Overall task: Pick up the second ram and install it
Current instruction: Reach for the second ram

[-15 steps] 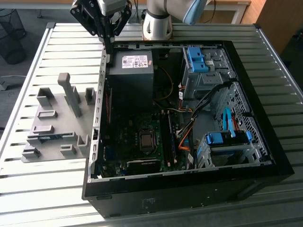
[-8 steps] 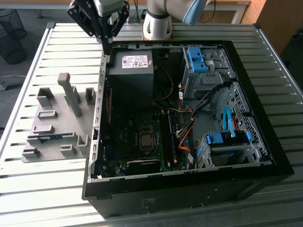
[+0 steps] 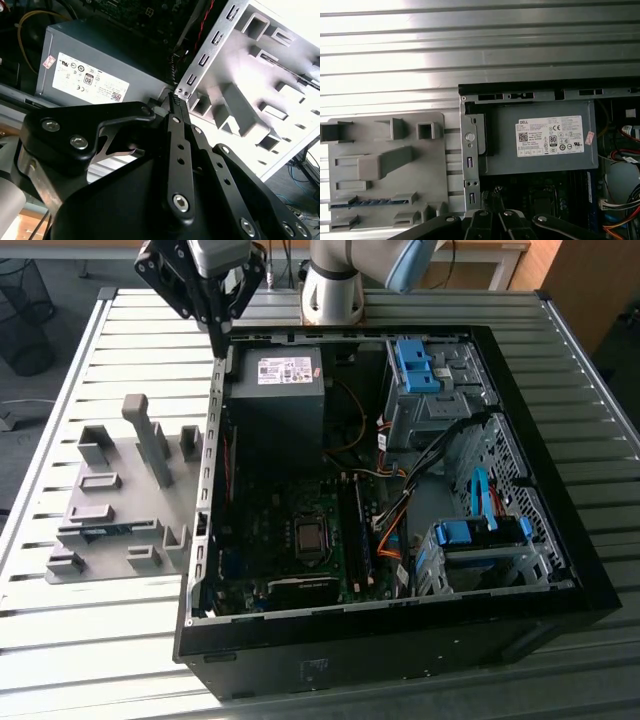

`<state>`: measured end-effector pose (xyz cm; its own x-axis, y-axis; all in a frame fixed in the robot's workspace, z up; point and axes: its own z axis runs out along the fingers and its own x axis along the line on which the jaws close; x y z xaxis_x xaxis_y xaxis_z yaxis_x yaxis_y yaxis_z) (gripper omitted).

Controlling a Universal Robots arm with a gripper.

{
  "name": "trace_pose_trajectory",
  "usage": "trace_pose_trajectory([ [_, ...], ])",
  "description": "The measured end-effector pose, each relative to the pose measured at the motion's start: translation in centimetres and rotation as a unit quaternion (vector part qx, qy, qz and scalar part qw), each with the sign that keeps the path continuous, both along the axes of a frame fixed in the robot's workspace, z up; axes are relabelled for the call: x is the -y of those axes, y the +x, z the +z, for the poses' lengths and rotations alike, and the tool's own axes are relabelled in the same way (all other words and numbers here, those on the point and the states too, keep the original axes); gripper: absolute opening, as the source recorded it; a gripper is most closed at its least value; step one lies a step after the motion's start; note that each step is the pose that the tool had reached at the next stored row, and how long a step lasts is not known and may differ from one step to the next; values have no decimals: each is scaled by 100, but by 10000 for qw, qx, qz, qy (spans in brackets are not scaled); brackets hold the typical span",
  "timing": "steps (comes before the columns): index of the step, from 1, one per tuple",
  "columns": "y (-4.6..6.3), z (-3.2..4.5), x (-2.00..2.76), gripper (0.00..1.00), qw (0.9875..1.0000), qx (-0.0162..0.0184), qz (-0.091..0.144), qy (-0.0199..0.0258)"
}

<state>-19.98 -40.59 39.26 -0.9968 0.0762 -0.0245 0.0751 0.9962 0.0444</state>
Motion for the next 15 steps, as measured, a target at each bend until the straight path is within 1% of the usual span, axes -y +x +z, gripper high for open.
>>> trace_pose_trajectory([
  [15,-160,-6,26,11,10000,0,0,0],
])
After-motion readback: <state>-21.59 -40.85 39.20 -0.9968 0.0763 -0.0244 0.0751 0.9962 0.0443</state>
